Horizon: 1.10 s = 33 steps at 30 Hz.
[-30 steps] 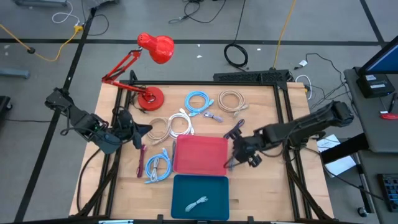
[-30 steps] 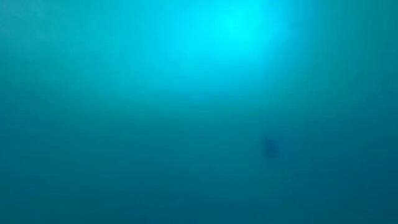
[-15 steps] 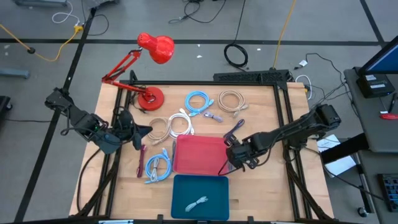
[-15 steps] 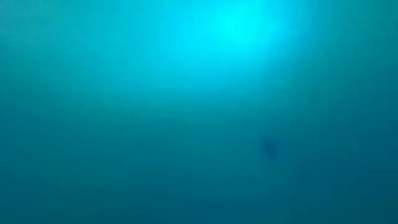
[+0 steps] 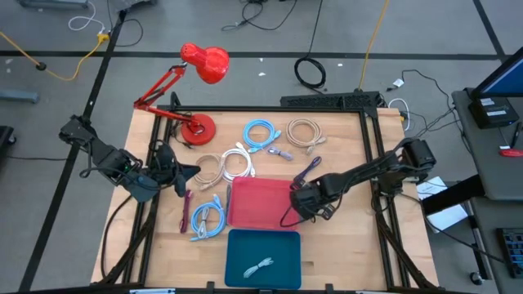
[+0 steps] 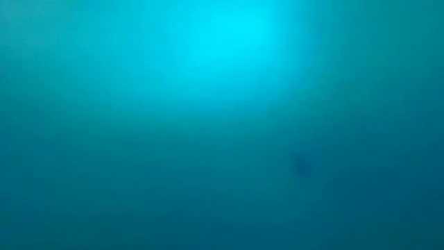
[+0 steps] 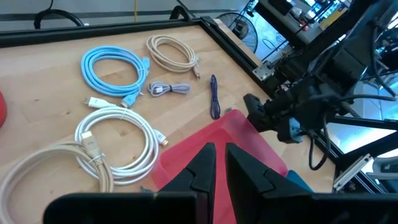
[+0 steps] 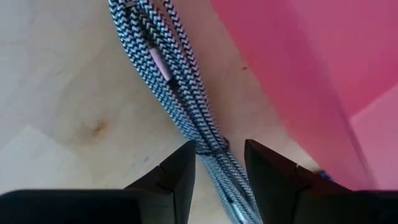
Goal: Pick & Place USB Port
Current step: Put the white and black charger cable into the blue bin
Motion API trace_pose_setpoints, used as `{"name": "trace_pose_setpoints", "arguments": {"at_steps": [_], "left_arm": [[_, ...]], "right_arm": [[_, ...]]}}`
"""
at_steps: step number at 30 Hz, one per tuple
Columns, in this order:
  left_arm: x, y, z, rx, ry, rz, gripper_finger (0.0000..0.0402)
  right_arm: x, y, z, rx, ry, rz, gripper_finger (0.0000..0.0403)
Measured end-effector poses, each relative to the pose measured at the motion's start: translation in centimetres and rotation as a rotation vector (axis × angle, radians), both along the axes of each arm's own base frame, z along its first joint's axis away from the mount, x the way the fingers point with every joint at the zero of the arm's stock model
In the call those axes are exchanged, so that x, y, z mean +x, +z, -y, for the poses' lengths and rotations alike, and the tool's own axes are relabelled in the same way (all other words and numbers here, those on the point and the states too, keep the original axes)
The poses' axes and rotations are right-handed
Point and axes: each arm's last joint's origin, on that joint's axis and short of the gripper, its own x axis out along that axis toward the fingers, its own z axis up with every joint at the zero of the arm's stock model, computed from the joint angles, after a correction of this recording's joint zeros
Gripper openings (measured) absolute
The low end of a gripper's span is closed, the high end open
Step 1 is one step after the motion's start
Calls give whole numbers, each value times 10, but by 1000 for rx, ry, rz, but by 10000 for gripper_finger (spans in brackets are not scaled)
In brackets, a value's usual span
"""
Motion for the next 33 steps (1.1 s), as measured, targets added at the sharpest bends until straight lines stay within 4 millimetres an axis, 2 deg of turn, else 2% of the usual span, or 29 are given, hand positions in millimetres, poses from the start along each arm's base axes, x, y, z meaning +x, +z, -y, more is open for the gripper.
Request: {"name": "trace_pose_setpoints", "arguments": {"at_steps": [9, 11, 15, 18, 23, 29, 33], "left_arm": [[-2, 0, 4, -18, -21, 9, 37], [-3, 0, 5, -17, -24, 12, 37], [-3, 0, 6, -16, -26, 12, 37], [-3, 0, 6, -16, -26, 13, 37], [-3, 0, 5, -11, -18, 16, 37], [-2, 0, 3, -4, -14, 7, 37], [0, 0, 1, 30, -39, -22, 37]], "right_arm": [[3, -16, 3, 46, -93, -71, 121], [3, -16, 2, 54, -135, -69, 98], [1, -13, 3, 78, -281, -62, 25], [-2, -7, 4, 71, -438, -42, 16], [-16, 18, 4, 80, -709, 13, 14], [-43, 50, -1, 143, -972, 33, 14], [-53, 77, -4, 365, -1162, 108, 14]]}}
